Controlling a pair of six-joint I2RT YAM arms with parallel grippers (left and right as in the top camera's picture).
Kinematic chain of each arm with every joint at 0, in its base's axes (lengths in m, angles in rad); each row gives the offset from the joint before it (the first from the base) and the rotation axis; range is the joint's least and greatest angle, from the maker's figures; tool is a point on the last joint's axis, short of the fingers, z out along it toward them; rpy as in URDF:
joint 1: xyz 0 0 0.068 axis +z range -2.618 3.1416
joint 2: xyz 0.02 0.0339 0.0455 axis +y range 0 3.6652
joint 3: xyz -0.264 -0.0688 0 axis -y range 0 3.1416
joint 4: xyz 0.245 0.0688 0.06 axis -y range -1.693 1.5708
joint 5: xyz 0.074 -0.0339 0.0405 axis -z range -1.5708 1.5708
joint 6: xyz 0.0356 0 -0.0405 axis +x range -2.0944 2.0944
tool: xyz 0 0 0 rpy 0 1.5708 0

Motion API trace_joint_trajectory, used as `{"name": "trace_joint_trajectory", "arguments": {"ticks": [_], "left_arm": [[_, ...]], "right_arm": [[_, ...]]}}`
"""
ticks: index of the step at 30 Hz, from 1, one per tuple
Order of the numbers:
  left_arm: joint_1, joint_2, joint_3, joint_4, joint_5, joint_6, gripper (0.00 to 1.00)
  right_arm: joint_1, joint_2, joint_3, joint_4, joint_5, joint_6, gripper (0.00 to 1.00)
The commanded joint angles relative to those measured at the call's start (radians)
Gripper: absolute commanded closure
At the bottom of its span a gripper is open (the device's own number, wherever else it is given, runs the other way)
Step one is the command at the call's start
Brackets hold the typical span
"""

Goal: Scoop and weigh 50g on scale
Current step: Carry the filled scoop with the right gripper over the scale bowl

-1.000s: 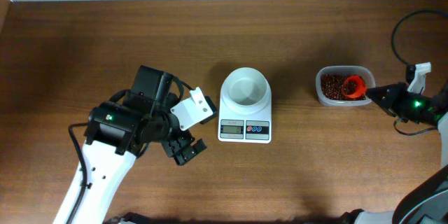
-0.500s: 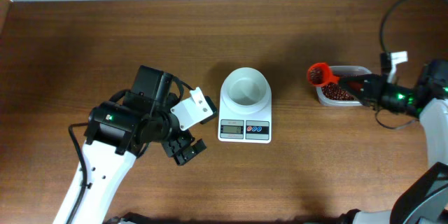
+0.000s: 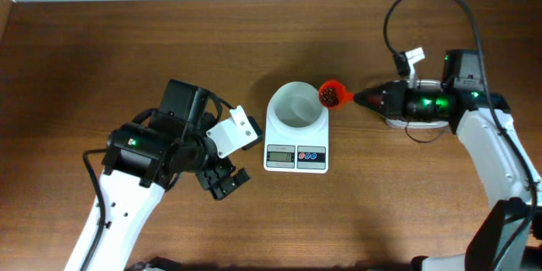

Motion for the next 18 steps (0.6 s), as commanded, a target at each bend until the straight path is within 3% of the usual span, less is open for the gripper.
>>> {"name": "trace_joint_trajectory", "arguments": {"ticks": [1,11,18], "left_arm": [[0.006,0.002,-0.008,-0.001,0.000,0.016,0.01],[0.006,0.002,-0.008,-0.001,0.000,0.016,0.01],[0.006,0.002,-0.008,-0.001,0.000,0.016,0.01]], "right_arm": [[0.064,0.013,0.012,0.036,0.104,0.037,0.96],[0.230,0.014,0.012,0.167,0.406,-0.002,0.96],[0.257,0.014,0.011,0.168,0.387,-0.170,0.96]]}}
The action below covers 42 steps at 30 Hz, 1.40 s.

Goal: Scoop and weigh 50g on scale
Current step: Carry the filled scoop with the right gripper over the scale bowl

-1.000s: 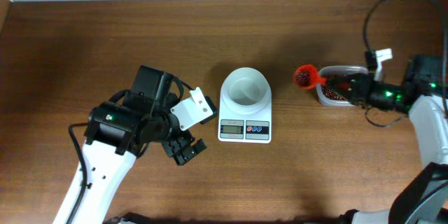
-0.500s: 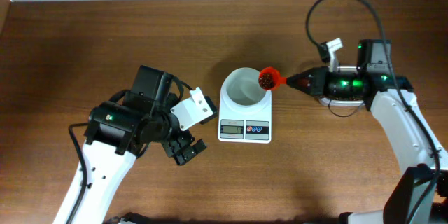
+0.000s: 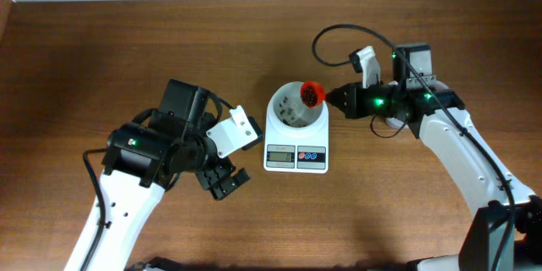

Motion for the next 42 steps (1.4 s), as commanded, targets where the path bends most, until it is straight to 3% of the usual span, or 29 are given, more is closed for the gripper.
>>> {"name": "trace_joint_trajectory", "arguments": {"ticks": [1,4,6,8,10,12,14,17,23,29,31,32,33,34,38,40,42], "left_arm": [[0.006,0.002,-0.008,-0.001,0.000,0.016,0.01],[0.006,0.002,-0.008,-0.001,0.000,0.016,0.01],[0.006,0.002,-0.008,-0.001,0.000,0.016,0.01],[0.006,0.002,-0.008,-0.001,0.000,0.016,0.01],[0.006,0.002,-0.008,-0.001,0.000,0.016,0.01],[0.006,0.002,-0.008,-0.001,0.000,0.016,0.01],[0.006,0.002,-0.008,-0.001,0.000,0.016,0.01],[0.006,0.002,-0.008,-0.001,0.000,0.016,0.01],[0.006,0.002,-0.008,-0.001,0.000,0.016,0.01],[0.006,0.002,-0.008,-0.001,0.000,0.016,0.01],[0.006,0.002,-0.008,-0.001,0.000,0.016,0.01],[0.006,0.002,-0.008,-0.001,0.000,0.016,0.01],[0.006,0.002,-0.008,-0.001,0.000,0.016,0.01],[0.006,0.002,-0.008,-0.001,0.000,0.016,0.01],[0.006,0.002,-0.008,-0.001,0.000,0.016,0.01],[0.006,0.002,-0.008,-0.001,0.000,0.016,0.01],[0.006,0.002,-0.008,-0.001,0.000,0.016,0.01]], "right_arm": [[0.008,0.008,0.012,0.007,0.018,-0.092,0.96],[0.008,0.008,0.012,0.004,-0.119,-0.153,0.96],[0.008,0.008,0.012,0.002,-0.008,-0.100,0.96],[0.008,0.008,0.012,0.006,-0.108,-0.128,0.96],[0.008,0.008,0.012,0.005,0.018,-0.082,0.96],[0.008,0.008,0.012,0.006,-0.097,-0.139,0.96],[0.008,0.008,0.012,0.001,0.001,-0.109,0.96],[0.008,0.006,0.017,0.007,-0.117,-0.142,0.96],[0.035,-0.005,0.017,0.005,-0.060,-0.179,0.96],[0.106,-0.011,0.018,0.002,0.224,-0.149,0.96],[0.106,-0.033,0.018,-0.005,0.037,-0.202,0.96],[0.106,-0.039,0.018,0.007,0.033,-0.217,0.96],[0.106,-0.042,0.018,0.014,0.194,-0.187,0.96],[0.106,-0.042,0.018,0.005,0.226,-0.168,0.96],[0.106,-0.045,0.018,-0.005,0.229,-0.171,0.96],[0.106,-0.054,0.018,-0.002,0.098,-0.214,0.96],[0.106,-0.058,0.018,-0.005,0.215,-0.163,0.96]]}}
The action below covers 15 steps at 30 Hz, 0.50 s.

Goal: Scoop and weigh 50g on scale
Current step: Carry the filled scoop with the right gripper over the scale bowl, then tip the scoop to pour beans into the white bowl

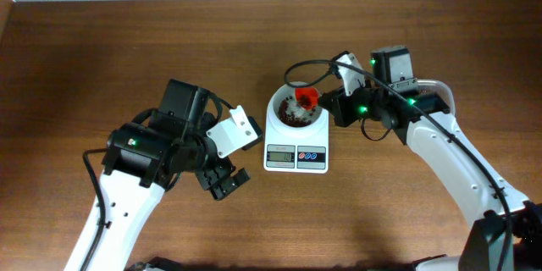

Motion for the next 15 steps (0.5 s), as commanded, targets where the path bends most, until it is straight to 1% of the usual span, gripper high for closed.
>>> {"name": "trace_joint_trajectory", "arguments": {"ticks": [1,2,3,4,5,6,7,8,9,10,11,13,14,15], "left_arm": [[0.006,0.002,-0.008,-0.001,0.000,0.016,0.01],[0.006,0.002,-0.008,-0.001,0.000,0.016,0.01],[0.006,0.002,-0.008,-0.001,0.000,0.016,0.01],[0.006,0.002,-0.008,-0.001,0.000,0.016,0.01],[0.006,0.002,-0.008,-0.001,0.000,0.016,0.01],[0.006,0.002,-0.008,-0.001,0.000,0.016,0.01],[0.006,0.002,-0.008,-0.001,0.000,0.016,0.01],[0.006,0.002,-0.008,-0.002,0.000,0.016,0.01],[0.006,0.002,-0.008,-0.001,0.000,0.016,0.01],[0.006,0.002,-0.008,-0.001,0.000,0.016,0.01],[0.006,0.002,-0.008,-0.001,0.000,0.016,0.01],[0.006,0.002,-0.008,-0.001,0.000,0.016,0.01],[0.006,0.002,-0.008,-0.001,0.000,0.016,0.01],[0.006,0.002,-0.008,-0.001,0.000,0.016,0.01]], "right_arm": [[0.004,-0.037,0.018,-0.011,-0.068,-0.024,0.96],[0.003,-0.037,0.018,-0.008,-0.047,-0.033,0.96],[0.004,-0.036,0.018,-0.015,0.096,0.023,0.96],[0.003,-0.043,0.019,-0.034,0.047,0.026,0.96],[0.004,-0.043,0.019,-0.034,-0.036,-0.016,0.96],[0.005,-0.043,0.019,-0.025,0.012,-0.015,0.96],[0.005,-0.042,0.019,-0.028,0.098,0.019,0.96],[0.005,-0.050,0.019,-0.054,0.034,-0.002,0.96],[0.005,-0.051,0.019,-0.052,-0.063,-0.057,0.96],[0.005,-0.048,0.019,-0.037,-0.004,-0.048,0.96],[0.005,-0.047,0.019,-0.039,0.091,0.007,0.96],[0.005,-0.055,0.019,-0.036,-0.113,-0.063,0.96],[0.006,-0.055,0.019,-0.026,-0.079,-0.063,0.96],[0.008,-0.052,0.019,-0.026,0.066,-0.009,0.96]]}}
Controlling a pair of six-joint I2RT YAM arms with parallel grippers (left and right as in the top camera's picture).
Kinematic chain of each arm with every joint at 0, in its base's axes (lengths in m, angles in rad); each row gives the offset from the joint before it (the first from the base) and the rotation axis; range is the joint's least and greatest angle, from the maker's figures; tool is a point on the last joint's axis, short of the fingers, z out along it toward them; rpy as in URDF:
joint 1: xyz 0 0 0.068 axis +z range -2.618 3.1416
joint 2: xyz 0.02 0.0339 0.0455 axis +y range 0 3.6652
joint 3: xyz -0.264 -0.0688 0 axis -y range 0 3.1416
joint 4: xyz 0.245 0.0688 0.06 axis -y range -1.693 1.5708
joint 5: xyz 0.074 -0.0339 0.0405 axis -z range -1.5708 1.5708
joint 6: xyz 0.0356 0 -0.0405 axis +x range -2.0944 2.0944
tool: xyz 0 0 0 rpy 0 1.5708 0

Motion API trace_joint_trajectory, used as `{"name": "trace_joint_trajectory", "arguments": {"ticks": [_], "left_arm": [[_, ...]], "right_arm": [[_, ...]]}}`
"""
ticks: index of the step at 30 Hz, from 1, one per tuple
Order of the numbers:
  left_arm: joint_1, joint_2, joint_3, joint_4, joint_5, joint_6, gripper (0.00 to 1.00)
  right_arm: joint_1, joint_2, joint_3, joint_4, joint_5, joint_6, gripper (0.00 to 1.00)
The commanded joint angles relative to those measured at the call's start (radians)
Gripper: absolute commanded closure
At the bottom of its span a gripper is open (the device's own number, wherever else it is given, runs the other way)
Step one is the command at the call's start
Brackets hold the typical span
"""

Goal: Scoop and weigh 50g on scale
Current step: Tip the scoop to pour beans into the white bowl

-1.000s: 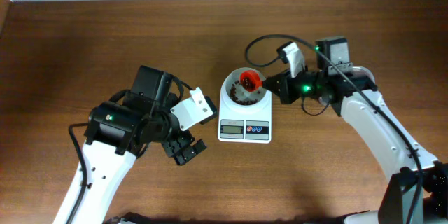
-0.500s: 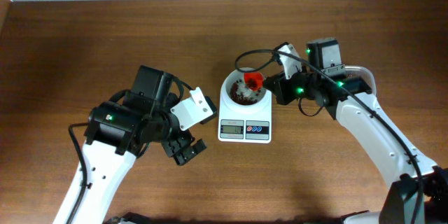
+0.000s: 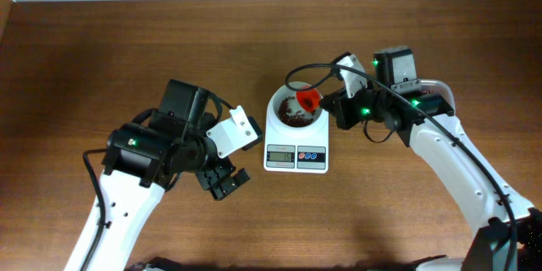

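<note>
A white cup [image 3: 295,110] stands on the white scale [image 3: 296,154] at mid-table, with dark red grains [image 3: 293,119] inside it. My right gripper [image 3: 332,107] is shut on the handle of a red scoop [image 3: 308,99], whose bowl is tipped over the cup's right rim. My left gripper [image 3: 225,182] hangs low to the left of the scale, away from it, its fingers apart with nothing between them.
The scale's display [image 3: 280,157] and buttons [image 3: 311,157] face the front edge. A black cable [image 3: 313,69] loops from the right arm above the cup. A pale wall strip runs along the table's far edge.
The right gripper has shifted very slightly, with the red scoop still tipped over the cup's right rim. The left arm has not moved.
The right gripper first held the full red scoop to the right of the empty cup. Then the scoop was over the cup's rim with a few grains inside the cup. Later the scoop was turned over and the cup held a dark layer, as now.
</note>
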Motion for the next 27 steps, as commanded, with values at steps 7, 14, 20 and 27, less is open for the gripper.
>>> {"name": "trace_joint_trajectory", "arguments": {"ticks": [7,14,20,27], "left_arm": [[0.006,0.002,-0.007,-0.001,0.000,0.016,0.01],[0.006,0.002,-0.007,-0.001,0.000,0.016,0.01],[0.006,0.002,-0.007,-0.001,0.000,0.016,0.01],[0.006,0.002,-0.007,-0.001,0.000,0.016,0.01]], "right_arm": [[0.045,-0.038,0.018,-0.014,0.068,-0.033,0.96],[0.126,-0.053,0.018,-0.014,0.217,-0.055,0.96],[0.140,-0.057,0.020,0.026,0.357,-0.021,0.96],[0.140,-0.058,0.020,0.005,0.240,-0.063,0.96]]}}
